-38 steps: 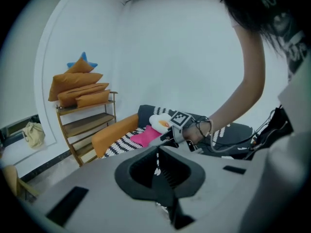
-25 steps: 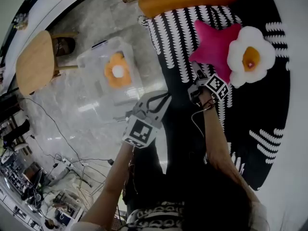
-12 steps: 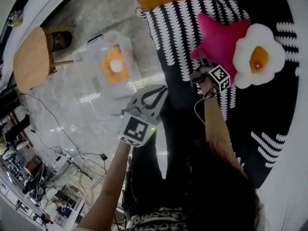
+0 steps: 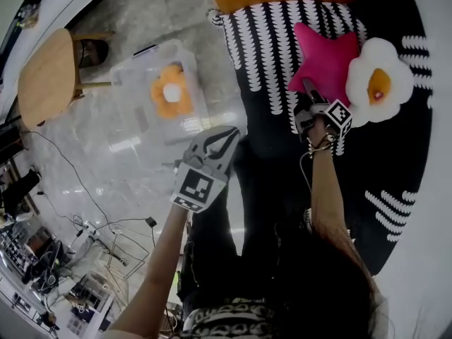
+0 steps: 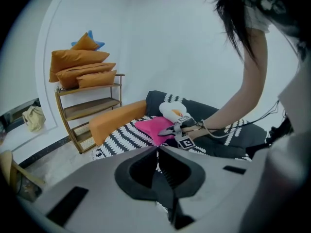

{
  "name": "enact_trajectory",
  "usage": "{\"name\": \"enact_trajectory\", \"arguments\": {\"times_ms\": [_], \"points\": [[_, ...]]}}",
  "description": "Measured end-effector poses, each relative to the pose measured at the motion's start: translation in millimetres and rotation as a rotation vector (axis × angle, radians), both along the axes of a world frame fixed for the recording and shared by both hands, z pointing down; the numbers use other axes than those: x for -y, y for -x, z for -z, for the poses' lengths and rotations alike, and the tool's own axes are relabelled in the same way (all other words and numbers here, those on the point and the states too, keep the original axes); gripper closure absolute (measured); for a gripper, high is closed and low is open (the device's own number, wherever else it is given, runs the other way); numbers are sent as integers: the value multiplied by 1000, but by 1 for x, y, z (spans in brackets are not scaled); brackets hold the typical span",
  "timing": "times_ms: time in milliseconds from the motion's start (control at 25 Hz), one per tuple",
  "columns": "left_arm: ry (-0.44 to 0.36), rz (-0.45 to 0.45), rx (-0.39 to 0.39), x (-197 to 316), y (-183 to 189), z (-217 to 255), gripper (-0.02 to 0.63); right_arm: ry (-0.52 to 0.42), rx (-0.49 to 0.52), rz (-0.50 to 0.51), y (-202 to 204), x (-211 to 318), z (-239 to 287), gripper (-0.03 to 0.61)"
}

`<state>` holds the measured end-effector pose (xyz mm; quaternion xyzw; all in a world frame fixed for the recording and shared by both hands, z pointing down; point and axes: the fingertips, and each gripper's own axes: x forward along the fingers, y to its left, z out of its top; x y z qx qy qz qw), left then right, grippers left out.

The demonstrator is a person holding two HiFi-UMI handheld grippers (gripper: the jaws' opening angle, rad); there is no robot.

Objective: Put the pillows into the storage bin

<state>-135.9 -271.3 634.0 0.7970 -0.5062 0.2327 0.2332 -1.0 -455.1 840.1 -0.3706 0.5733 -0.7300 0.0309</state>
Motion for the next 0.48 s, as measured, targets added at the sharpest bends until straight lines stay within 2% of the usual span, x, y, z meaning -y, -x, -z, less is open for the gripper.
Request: {"name": "enact_trajectory", "arguments": {"times_ms": [240, 480], "points": [[-28, 19, 11, -38, 11, 14, 603, -2, 57, 58, -3, -61, 53, 407], [-41, 63, 22, -83, 52, 27, 603, -1, 60, 214, 49, -133, 84, 423]]}}
